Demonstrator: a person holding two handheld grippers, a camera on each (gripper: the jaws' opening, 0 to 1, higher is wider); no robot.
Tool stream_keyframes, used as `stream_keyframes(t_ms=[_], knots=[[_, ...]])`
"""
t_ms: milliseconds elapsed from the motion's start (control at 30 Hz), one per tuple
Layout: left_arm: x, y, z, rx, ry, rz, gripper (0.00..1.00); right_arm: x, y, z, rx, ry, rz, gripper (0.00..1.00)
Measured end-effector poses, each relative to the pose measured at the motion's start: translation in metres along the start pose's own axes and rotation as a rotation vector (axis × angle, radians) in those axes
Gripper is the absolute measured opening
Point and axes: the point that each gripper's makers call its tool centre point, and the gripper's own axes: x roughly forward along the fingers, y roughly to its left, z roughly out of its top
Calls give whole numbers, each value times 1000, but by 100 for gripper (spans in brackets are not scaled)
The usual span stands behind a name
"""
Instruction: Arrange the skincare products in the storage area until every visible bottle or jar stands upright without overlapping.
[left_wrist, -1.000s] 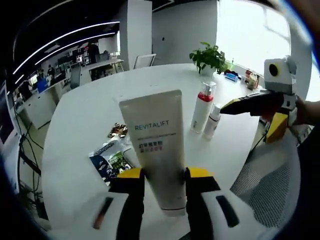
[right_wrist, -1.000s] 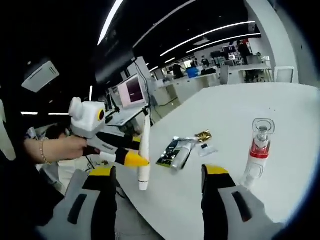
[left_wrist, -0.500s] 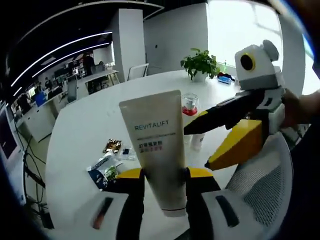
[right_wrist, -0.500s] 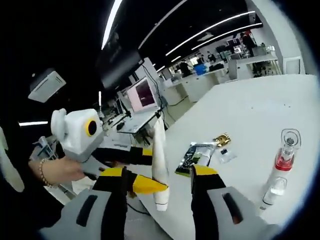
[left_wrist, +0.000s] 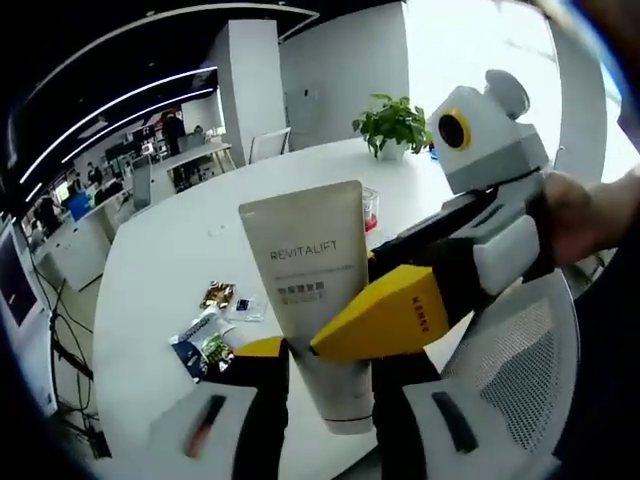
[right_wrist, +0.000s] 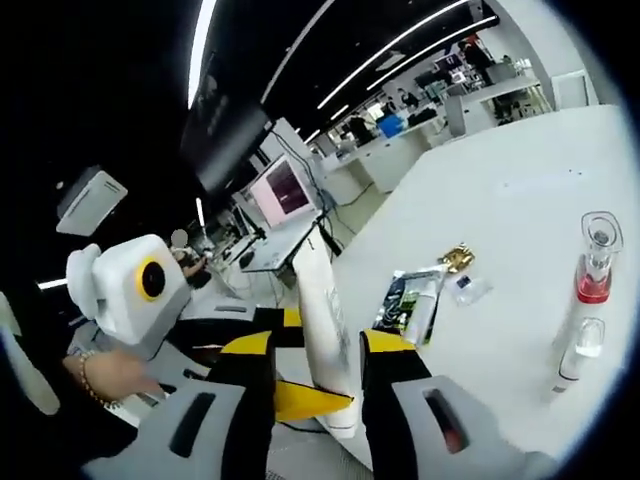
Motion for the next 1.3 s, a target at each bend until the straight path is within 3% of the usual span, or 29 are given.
stream_keyframes(t_ms=[300,433,500,667,767,933,1167,1300], knots=[[0,-2,3,23,7,7,31,1,-1,0,33,-5,-21,24],[0,-5,3,22,13,3,31,-1,-7,-2,10,2,-50,17],[-1,-5,4,20,11,4,31,-2,-6,0,-48,-12,-49,17],[-1,-7,6,31,12,3,30,-5,-7,-1,28,-38,-58,16],[-1,-10,6,27,12,-5,31,-7,-7,-3,54,-20,-81,15],[1,-14,4,37,-1,-32,32,-10,-11,-5,66,-19,-83,13],[0,-20,-3,59,-18,-73,36,-12,-11,-12,42,1,-79,12],[-2,-20,-9,42,-11,-101,38,-15,-10,-17,-57,24,-65,12]])
